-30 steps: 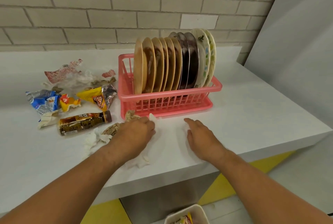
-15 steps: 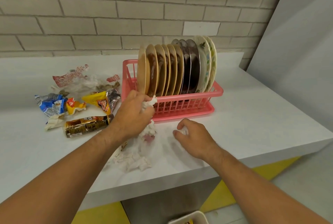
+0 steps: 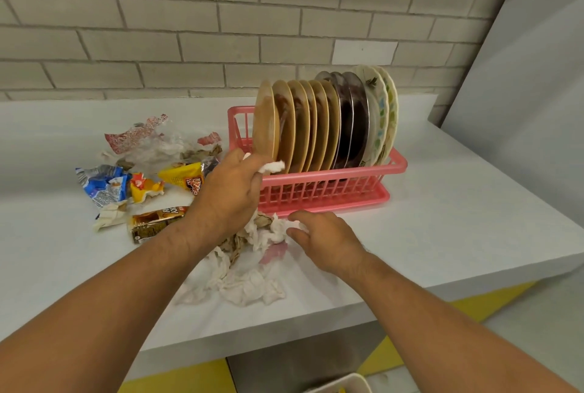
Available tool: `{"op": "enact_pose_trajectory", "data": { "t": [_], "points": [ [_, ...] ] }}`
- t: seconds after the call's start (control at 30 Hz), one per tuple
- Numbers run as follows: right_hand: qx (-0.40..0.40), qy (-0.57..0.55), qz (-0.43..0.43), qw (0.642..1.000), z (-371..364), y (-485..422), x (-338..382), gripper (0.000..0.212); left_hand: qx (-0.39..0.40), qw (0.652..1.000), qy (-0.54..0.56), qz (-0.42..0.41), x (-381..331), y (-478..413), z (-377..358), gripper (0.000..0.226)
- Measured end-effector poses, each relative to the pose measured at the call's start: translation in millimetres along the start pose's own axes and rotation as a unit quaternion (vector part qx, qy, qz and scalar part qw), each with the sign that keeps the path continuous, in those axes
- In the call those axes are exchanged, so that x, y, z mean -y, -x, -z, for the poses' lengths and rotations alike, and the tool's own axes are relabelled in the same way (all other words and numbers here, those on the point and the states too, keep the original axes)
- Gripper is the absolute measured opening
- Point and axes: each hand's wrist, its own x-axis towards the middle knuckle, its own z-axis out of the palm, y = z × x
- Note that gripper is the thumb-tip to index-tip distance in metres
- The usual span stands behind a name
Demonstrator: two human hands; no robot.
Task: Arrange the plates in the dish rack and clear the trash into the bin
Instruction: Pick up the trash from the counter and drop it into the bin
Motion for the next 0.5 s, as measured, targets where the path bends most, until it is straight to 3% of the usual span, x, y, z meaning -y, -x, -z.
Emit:
{"op": "enact_pose_trajectory", "data": {
  "t": [0.1,0.3,0.5],
  "points": [
    [0.018,0.021,-0.022,0.999,-2.3,-3.9,8.0,0.041,0.019,0.999,-0.009,0.036,1.1,-1.1,3.2,0.041],
    [0.044,0.039,-0.069,0.996,-14.2,-15.1,18.2,0.048,0.033,0.999,-0.032,0.009,13.6,1.1,14.2,0.040],
    [0.059,0.004,-0.087,0.994,-20.8,-17.9,20.2,0.035,0.052,0.998,-0.001,0.023,26.9,1.4,17.2,0.043]
  ]
}}
